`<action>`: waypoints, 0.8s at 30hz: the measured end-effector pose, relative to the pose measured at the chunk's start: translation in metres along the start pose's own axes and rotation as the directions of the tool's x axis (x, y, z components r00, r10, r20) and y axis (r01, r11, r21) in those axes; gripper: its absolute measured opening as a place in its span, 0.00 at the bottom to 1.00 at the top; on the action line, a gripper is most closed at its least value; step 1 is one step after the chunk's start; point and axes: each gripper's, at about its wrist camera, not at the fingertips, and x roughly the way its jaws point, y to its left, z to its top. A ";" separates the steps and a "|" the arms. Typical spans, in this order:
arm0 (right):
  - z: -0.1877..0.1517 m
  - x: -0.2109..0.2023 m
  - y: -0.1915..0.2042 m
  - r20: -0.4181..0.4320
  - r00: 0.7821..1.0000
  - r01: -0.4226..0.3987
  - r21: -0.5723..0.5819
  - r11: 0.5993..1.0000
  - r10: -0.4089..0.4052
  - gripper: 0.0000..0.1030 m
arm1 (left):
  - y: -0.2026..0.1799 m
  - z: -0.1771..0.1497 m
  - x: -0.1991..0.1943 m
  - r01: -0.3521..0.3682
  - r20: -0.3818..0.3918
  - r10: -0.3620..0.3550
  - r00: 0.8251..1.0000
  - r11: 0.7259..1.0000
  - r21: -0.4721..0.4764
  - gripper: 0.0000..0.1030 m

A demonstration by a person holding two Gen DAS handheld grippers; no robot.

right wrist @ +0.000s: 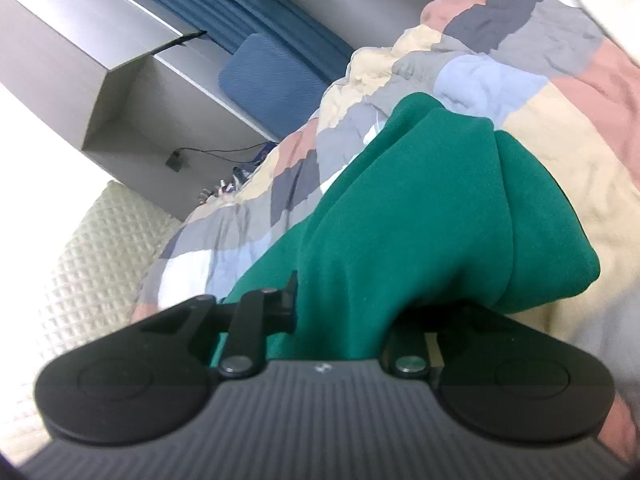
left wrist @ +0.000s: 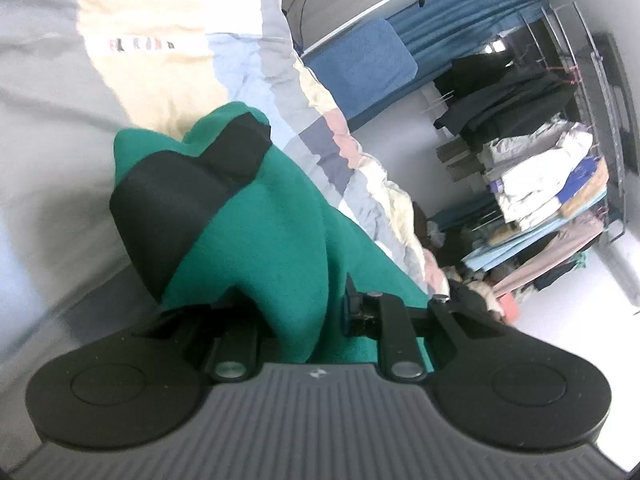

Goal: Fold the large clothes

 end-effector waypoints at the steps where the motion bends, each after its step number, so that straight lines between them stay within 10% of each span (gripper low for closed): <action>1: -0.003 -0.005 -0.001 0.001 1.000 0.001 0.007 1.000 -0.001 0.28 | -0.001 -0.006 -0.012 -0.009 0.000 0.009 1.000 1.000 0.011 0.22; 6: -0.004 -0.006 -0.005 -0.019 0.999 0.041 0.047 0.998 -0.040 0.33 | 0.000 -0.030 -0.040 -0.056 -0.009 0.057 0.998 0.996 0.075 0.24; 10: -0.002 -0.003 -0.008 -0.044 0.999 0.017 0.078 0.997 -0.013 0.59 | -0.003 -0.028 -0.036 -0.071 -0.034 0.074 0.997 0.994 0.084 0.34; 14: 0.000 -0.008 -0.006 -0.036 0.999 -0.013 0.087 0.996 0.016 0.60 | -0.010 -0.029 -0.038 -0.057 -0.029 0.061 0.998 0.990 0.132 0.50; 24: 0.018 -0.009 0.016 -0.006 0.997 -0.071 -0.013 0.997 0.071 0.60 | -0.045 -0.023 -0.043 -0.051 0.070 0.034 0.997 0.965 0.259 0.51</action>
